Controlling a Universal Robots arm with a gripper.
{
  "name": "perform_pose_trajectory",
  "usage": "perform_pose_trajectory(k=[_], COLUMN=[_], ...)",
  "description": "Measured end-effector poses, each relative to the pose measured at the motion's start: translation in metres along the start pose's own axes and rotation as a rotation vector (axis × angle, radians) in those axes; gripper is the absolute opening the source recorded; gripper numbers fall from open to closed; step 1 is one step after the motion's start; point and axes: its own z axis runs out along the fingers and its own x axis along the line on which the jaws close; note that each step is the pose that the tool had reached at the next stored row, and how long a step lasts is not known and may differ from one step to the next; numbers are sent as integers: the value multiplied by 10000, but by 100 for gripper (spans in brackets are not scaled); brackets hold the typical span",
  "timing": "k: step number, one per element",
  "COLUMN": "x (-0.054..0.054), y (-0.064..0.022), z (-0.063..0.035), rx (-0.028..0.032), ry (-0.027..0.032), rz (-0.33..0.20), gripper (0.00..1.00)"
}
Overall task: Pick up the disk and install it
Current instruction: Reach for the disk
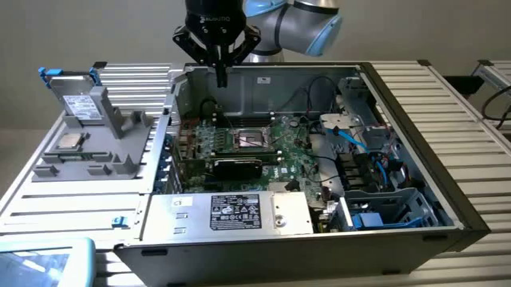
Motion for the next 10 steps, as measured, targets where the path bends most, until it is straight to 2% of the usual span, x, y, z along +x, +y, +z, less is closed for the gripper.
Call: perform_pose_trajectory(k=[10], x=[0], y=[0], z=[0], rx=[-2], ry=[0], rz=[-1], gripper=[11])
